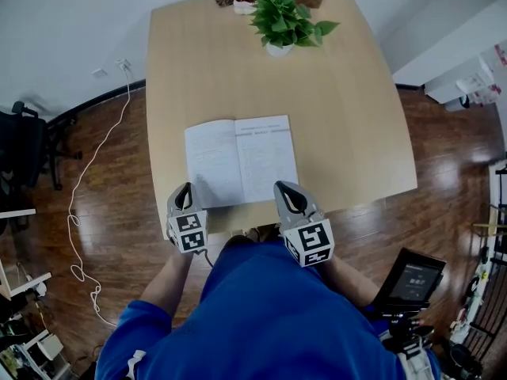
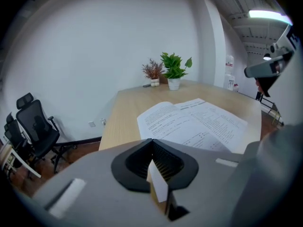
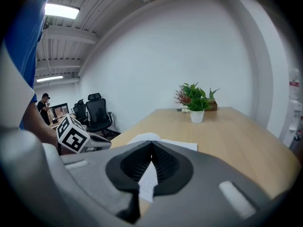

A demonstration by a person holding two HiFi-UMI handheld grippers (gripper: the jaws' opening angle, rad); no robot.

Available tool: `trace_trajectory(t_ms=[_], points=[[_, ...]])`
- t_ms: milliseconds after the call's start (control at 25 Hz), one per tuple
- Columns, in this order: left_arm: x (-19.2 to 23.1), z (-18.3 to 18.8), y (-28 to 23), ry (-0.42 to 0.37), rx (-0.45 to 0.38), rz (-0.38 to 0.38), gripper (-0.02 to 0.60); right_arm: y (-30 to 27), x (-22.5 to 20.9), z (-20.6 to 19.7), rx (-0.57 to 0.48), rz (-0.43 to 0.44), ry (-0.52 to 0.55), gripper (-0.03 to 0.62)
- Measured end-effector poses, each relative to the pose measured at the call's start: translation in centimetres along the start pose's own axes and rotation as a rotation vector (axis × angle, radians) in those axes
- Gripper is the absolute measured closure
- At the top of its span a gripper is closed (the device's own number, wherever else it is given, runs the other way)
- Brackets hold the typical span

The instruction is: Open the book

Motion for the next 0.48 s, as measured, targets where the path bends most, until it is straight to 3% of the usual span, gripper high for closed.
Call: trace_trajectory(t_ms=[280, 480], points=[[-3.1, 3.0, 1.1, 0.069, -0.111, -0.087, 0.574, 0.6, 0.1, -0.4, 0.001, -0.006, 0.002, 0.591], [-5.7, 5.0, 2.4, 0.1, -0.206, -0.103, 0.574, 1.0, -0.3, -0.8, -0.035, 0.02, 0.011, 0.591]])
Point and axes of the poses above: the fingertips, and each gripper's own axes: y backward along the fingers, x to its left, z out of its top, the point moved 2 cm from there along y, backward along the fingers, and after that the axes turned 10 degrees about -x, right-handed, at the moved point
